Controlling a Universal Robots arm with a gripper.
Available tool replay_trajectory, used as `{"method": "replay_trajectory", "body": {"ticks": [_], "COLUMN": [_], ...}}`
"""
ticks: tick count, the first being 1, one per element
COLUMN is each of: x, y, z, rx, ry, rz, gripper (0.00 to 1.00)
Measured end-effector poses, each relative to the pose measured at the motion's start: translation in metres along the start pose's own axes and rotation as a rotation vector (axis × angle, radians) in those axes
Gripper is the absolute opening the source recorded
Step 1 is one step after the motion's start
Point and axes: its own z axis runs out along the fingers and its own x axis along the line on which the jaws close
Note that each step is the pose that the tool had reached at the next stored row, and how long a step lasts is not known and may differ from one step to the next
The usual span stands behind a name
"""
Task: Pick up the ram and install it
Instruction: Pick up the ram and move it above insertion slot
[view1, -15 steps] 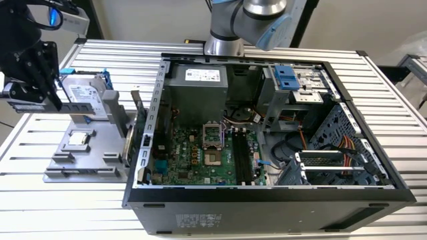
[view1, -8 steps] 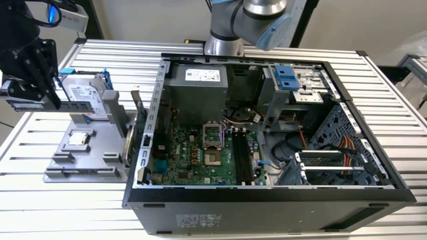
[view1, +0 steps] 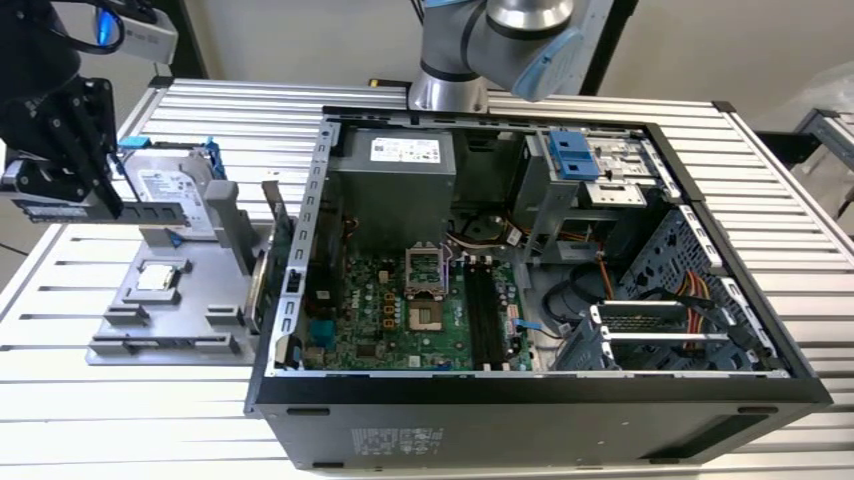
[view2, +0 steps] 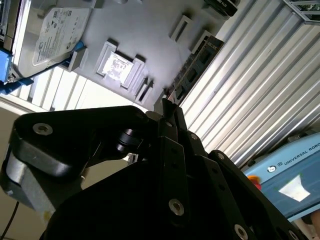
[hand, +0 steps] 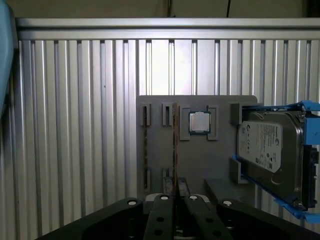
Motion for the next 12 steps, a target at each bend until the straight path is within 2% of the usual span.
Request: {"method": "replay_trajectory", "body": {"ticks": [7,12], "x": [-0.0002,-0.0002], "y": [-0.0081,-0.0099], "z": [0.0001,0.0001], "rx": [0.0003,0.0002], "ry": [-0.0003,-0.0002], "rz": [-0.001,-0.001], "gripper": [0.0,0.0]}}
